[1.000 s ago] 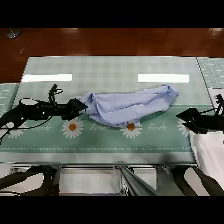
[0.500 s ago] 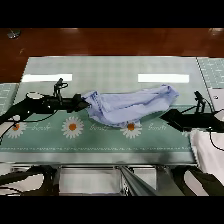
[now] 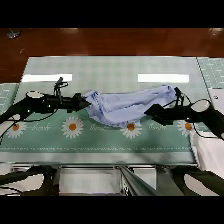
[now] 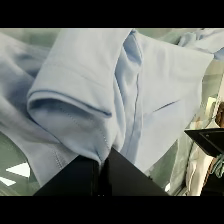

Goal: Fold the shirts.

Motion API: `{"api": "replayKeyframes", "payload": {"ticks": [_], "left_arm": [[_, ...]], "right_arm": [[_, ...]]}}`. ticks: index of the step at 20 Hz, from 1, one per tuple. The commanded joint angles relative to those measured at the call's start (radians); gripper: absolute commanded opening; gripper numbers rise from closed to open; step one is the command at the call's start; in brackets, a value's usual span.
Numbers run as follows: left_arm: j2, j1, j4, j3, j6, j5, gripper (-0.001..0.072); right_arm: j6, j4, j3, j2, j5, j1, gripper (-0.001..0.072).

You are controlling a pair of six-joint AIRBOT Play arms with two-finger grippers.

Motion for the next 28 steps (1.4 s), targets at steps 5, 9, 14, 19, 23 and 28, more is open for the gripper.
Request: {"api": "replayKeyframes", "payload": {"ticks": [5,9,14,19,23,28], "left_arm": [[-0.001,-0.001,0.0,0.001,0.0,0.0,0.0022],[0.004,0.008,-0.001,0.042,0.02,-0.032,0.0021],[0.109,0.061,-0.004,0.421,0.006,-0.12,0.0021],[0.23,0.151,0.077,0.966,-0.103,-0.122,0.002],[0.333,0.203,0.303,1.244,-0.225,-0.179,0.002],[0.523,0.211,0.413,1.315,-0.241,-0.245,0.0021]], "right_arm": [[0.004,0.047,0.172,-0.211,-0.026,0.071,0.0219],[-0.039,-0.027,0.324,-0.22,0.032,0.07,0.0023],[0.027,-0.306,0.875,-0.219,0.288,0.07,0.0023],[0.035,-0.368,1.558,-0.198,0.534,0.072,0.0023],[-0.003,-0.355,1.5,0.052,0.554,0.072,0.0024],[-0.014,-0.313,1.396,0.299,0.622,0.072,0.0024]]}}
